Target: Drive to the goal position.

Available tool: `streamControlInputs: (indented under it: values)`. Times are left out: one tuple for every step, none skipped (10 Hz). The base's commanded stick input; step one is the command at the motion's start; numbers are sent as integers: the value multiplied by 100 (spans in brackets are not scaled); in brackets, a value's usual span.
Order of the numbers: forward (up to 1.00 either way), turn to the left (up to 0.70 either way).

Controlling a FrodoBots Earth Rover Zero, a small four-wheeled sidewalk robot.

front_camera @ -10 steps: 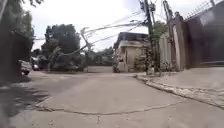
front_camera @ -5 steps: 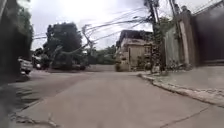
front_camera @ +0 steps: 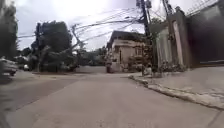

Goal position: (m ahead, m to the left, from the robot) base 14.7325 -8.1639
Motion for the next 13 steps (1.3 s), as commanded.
streamControlInputs:
  values:
    - [85,3]
    - [85,3]
    - [85,3]
    - [85,3]
    - [85,3]
    - [85,3]
    - [85,3]
    - [85,3]
    - [85,3]
    - [85,3]
    - [85,3]
    - [85,3]
    - [85,3]
